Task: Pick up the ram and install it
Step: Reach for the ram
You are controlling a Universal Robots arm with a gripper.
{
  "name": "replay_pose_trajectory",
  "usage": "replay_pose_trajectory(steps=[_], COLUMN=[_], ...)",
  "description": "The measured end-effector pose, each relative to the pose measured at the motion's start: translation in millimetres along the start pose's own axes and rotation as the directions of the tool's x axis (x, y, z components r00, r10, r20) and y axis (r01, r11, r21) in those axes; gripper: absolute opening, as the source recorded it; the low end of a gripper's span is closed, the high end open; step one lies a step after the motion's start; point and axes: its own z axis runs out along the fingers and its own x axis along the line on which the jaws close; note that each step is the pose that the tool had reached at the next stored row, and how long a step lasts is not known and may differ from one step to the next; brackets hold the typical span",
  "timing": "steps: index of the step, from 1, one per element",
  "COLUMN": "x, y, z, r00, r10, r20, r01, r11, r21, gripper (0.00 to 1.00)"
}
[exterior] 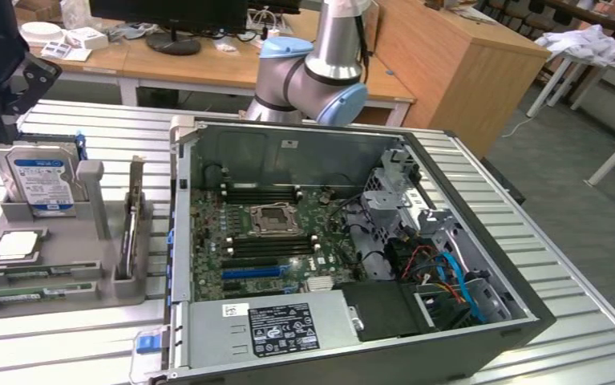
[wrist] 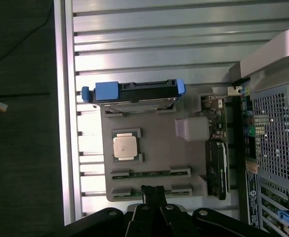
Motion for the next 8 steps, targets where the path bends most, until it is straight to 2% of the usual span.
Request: replay_pose_trajectory(steps=[8], x=[0.0], y=[0.0], z=[0.0], r00=[1.0], r10=[0.0], r20=[0.0], r01=[0.0], r11=[1.0], r21=[0.0], gripper=[0.11])
